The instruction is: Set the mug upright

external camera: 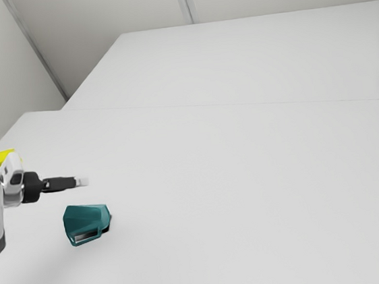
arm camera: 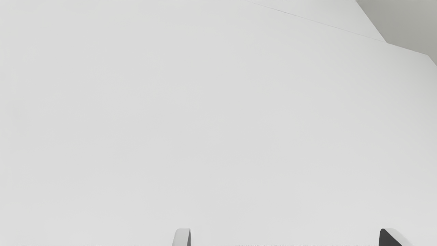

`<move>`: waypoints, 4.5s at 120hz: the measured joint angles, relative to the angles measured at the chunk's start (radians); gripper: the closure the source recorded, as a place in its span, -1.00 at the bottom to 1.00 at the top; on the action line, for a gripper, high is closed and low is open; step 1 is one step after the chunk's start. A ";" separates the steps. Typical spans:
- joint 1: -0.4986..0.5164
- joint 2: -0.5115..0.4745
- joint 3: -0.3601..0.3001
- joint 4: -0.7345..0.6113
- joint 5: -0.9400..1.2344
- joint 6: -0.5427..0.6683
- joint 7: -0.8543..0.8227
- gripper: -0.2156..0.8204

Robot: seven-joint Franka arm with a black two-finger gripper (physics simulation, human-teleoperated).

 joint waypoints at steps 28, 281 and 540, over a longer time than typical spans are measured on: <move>0.137 0.034 0.007 -0.007 0.001 -0.011 0.125 -0.58; 0.140 0.236 -0.065 0.094 -0.185 -0.274 0.618 0.91; -0.211 0.377 -0.311 0.281 1.004 0.067 -1.163 0.93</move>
